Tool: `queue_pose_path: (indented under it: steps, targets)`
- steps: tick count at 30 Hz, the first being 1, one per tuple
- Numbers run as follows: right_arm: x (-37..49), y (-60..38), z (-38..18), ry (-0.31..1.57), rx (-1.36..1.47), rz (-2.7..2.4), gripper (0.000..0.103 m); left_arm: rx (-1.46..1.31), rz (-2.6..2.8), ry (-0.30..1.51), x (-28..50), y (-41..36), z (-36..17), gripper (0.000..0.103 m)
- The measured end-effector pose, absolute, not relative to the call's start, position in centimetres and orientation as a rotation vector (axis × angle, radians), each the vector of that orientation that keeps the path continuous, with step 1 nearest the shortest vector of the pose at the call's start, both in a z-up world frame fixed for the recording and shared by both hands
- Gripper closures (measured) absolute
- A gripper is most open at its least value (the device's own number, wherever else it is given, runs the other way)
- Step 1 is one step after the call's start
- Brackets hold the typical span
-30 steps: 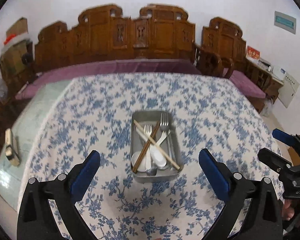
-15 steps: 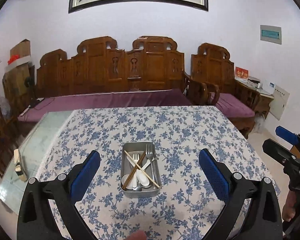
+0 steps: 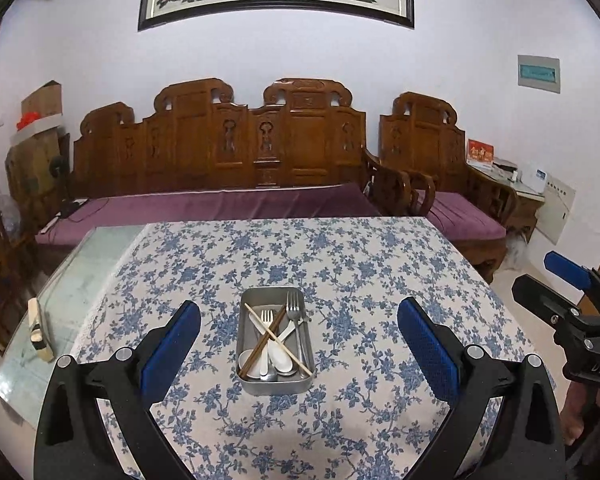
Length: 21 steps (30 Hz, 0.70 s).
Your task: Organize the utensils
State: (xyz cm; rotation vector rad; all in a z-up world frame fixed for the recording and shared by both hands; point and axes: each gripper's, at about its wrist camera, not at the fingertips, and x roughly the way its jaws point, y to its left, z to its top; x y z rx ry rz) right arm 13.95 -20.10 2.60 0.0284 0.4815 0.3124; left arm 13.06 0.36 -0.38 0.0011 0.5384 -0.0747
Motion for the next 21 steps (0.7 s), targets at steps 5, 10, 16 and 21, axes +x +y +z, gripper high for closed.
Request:
queue_pose_path:
  steps: [5, 10, 16, 21]
  targets:
    - [13.83, -20.22, 2.53, 0.483, 0.032, 0.308, 0.003, -0.012, -0.07, 0.533, 12.92, 0.48, -0.38, 0.008]
    - [13.83, -20.17, 2.44, 0.483, 0.031, 0.306, 0.003, -0.011, -0.067, 0.528, 12.83, 0.46, -0.28, 0.008]
    - [13.83, -20.2, 2.43, 0.484, 0.032, 0.307, 0.003, -0.013, -0.069, 0.528, 12.81, 0.41, -0.27, 0.008]
    - [13.86, -20.2, 2.39, 0.485, 0.032, 0.307, 0.003, -0.011, -0.069, 0.528, 12.83, 0.34, -0.26, 0.008]
